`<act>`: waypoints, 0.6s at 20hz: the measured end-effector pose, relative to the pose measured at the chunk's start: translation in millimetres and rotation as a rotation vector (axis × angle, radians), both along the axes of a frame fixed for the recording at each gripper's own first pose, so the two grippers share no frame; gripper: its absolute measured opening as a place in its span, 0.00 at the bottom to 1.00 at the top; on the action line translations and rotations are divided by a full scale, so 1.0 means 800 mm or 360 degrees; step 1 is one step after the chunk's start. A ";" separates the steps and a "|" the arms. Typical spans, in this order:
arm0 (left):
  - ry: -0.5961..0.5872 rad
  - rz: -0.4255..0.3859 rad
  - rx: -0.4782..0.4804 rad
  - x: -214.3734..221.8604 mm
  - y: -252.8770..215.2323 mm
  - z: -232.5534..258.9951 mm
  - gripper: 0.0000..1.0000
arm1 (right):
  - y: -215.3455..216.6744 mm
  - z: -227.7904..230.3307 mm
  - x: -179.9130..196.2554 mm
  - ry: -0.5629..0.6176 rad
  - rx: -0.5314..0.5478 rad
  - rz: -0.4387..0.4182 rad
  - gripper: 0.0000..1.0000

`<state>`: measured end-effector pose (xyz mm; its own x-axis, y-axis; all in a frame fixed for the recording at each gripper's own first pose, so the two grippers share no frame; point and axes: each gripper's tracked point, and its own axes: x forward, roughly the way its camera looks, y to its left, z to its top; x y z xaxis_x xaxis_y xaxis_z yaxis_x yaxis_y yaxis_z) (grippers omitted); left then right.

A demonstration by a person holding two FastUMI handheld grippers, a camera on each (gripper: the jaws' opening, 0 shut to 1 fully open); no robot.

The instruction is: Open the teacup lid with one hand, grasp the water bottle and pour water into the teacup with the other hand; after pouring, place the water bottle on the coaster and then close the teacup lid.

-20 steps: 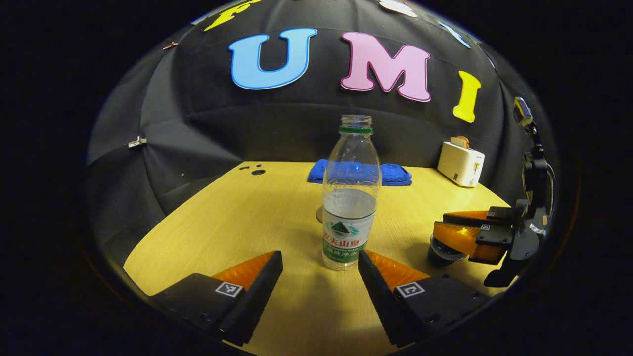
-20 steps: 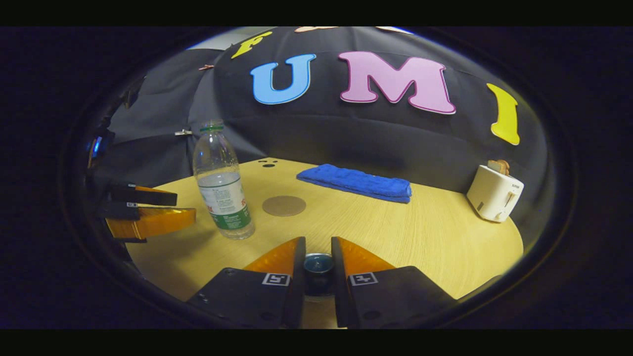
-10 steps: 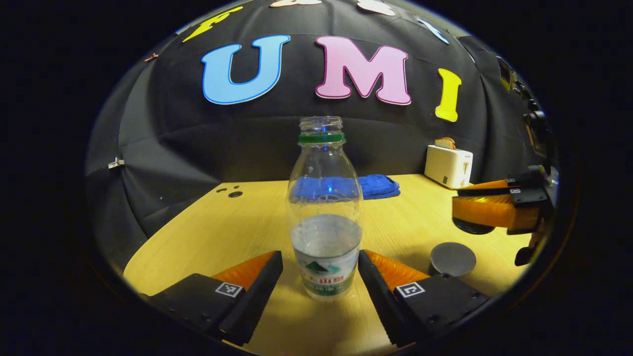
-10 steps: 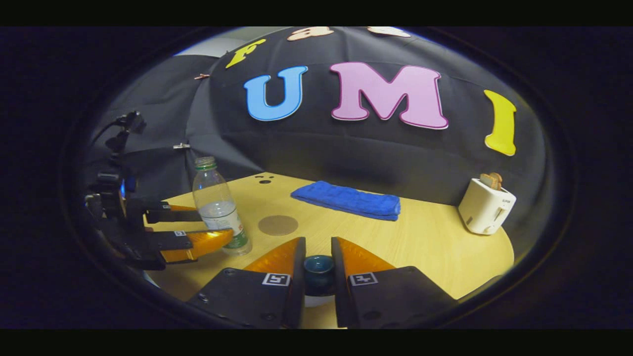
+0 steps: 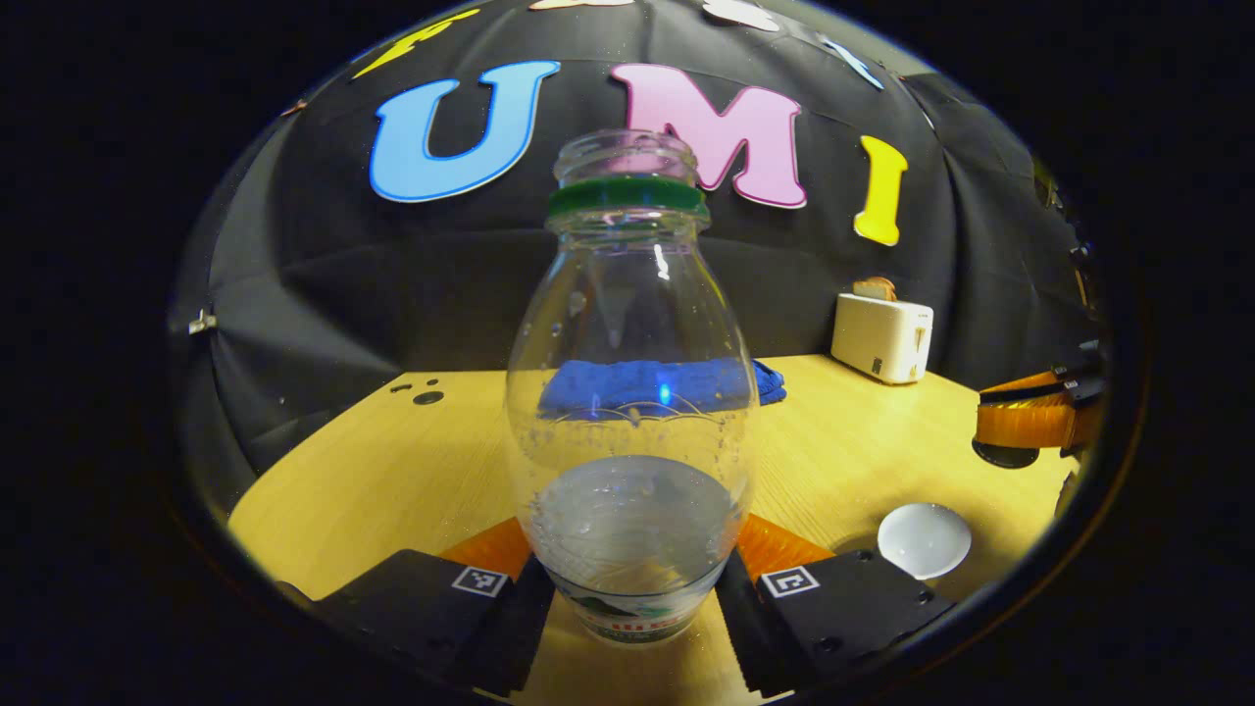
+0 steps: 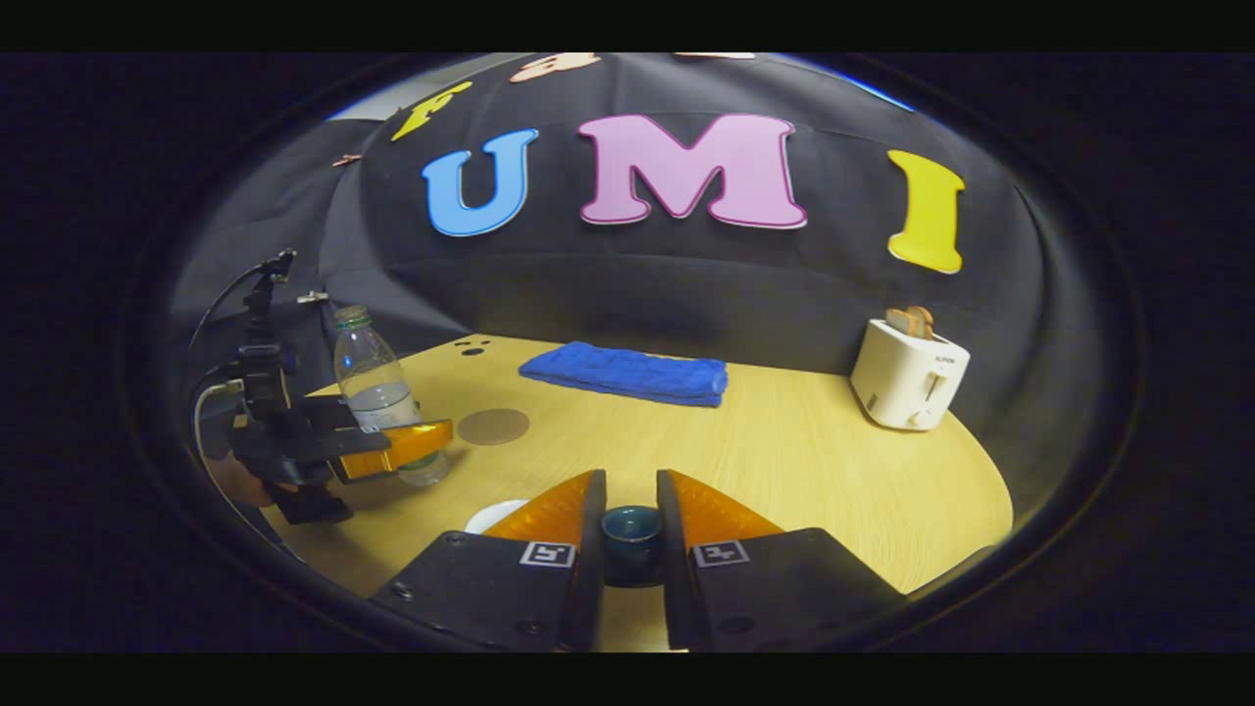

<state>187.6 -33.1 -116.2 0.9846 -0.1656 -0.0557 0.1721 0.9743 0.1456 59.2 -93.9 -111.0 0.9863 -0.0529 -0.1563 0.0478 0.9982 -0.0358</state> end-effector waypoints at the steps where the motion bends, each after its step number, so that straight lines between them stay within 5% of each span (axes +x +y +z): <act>1: 0.0006 0.0024 0.0122 0.002 0.006 -0.001 0.77 | -0.007 -0.002 -0.005 0.0003 0.0010 -0.0023 0.34; 9: -0.0057 -0.0026 0.1219 -0.005 0.002 0.018 0.75 | -0.059 -0.011 -0.044 -0.0012 0.0054 -0.0180 0.34; 12: -0.0074 -0.0108 0.1497 -0.005 -0.018 0.002 0.76 | -0.074 -0.019 -0.054 -0.0014 0.0088 -0.0231 0.28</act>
